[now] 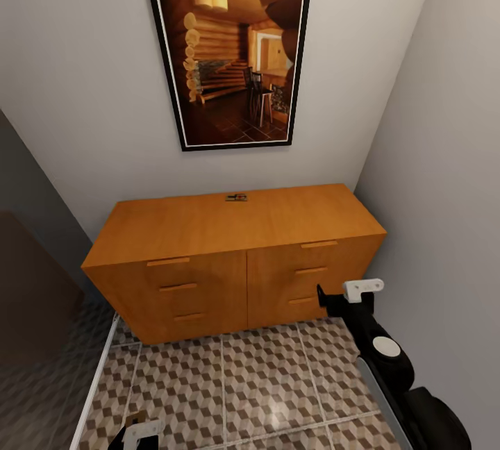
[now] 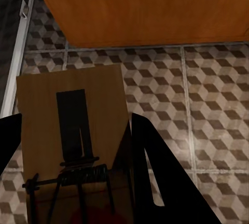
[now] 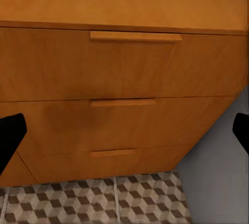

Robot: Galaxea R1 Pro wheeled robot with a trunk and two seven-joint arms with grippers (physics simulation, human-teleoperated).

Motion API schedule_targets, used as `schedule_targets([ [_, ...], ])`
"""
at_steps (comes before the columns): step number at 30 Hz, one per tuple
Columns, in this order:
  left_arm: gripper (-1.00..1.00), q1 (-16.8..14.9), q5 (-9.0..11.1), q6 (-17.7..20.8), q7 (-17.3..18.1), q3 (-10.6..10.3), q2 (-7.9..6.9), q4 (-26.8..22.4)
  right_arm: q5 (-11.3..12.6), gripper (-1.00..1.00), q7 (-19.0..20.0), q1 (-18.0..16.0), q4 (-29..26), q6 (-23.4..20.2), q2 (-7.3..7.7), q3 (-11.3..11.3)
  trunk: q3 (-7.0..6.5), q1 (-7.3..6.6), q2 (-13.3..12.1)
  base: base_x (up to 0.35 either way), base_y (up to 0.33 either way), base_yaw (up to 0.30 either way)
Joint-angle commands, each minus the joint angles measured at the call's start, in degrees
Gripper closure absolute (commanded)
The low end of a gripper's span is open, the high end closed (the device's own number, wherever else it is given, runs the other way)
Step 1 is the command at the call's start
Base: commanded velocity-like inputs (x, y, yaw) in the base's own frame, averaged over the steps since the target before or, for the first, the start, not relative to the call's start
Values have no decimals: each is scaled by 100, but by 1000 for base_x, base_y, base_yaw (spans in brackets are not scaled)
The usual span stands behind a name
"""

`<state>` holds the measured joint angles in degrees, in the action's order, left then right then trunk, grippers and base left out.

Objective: Take the four mousetraps from the cabinet in the bathroom and place them on the bathroom floor. Make sure all four end up on the same floor surface, and ensure that at least two of them are either under or directly next to the same bathroom sink.

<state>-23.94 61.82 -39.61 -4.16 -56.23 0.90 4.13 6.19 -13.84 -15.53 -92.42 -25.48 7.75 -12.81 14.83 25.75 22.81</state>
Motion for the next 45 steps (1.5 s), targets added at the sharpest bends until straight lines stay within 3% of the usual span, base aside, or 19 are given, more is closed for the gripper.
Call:
schedule_targets([
  [1, 100, -6, -48, -14, -68, -38, 7, 18, 56, -100, -71, -8, -45, -45, 7, -11, 11, 3, 11, 0, 0, 0],
  [11, 100, -6, -47, -12, -67, -38, 8, 18, 48, -100, -95, -132, -105, -260, 29, 7, 11, 3, 11, 0, 0, 0],
  [27, 100, -6, -47, -12, -67, -38, 16, 18, 50, -100, -87, -1695, -74, -1211, 53, 16, 11, 3, 11, 0, 0, 0],
  [31, 100, -6, -48, -12, -67, -42, 33, 18, 62, -100, -78, -2202, -54, -1481, 34, 16, 11, 3, 11, 0, 0, 0],
  [34, 100, -6, -48, -12, -67, -39, 68, 18, 73, -100, -61, -2786, 21, -1840, -18, 11, 11, 3, 11, 0, 0, 0],
  [37, 100, -6, -48, -12, -67, -38, 80, 18, 76, -100, -47, -3515, 344, -2220, -208, 8, 11, 3, 11, 0, 0, 0],
  [39, 100, -6, -48, -12, -67, -38, 82, 18, 76, -100, -45, -3816, 602, -2310, -343, 5, 11, 3, 11, 0, 0, 0],
  [41, 100, -6, -47, -12, -67, -38, 84, 18, 71, -100, -42, -4407, 1293, -2401, -593, 1, 11, 3, 11, 0, 0, 0],
  [45, 100, -6, -47, -12, -67, -38, 86, 18, 82, -100, -24, -5173, 2554, -2403, -799, -7, 11, 3, 11, 0, 0, 0],
])
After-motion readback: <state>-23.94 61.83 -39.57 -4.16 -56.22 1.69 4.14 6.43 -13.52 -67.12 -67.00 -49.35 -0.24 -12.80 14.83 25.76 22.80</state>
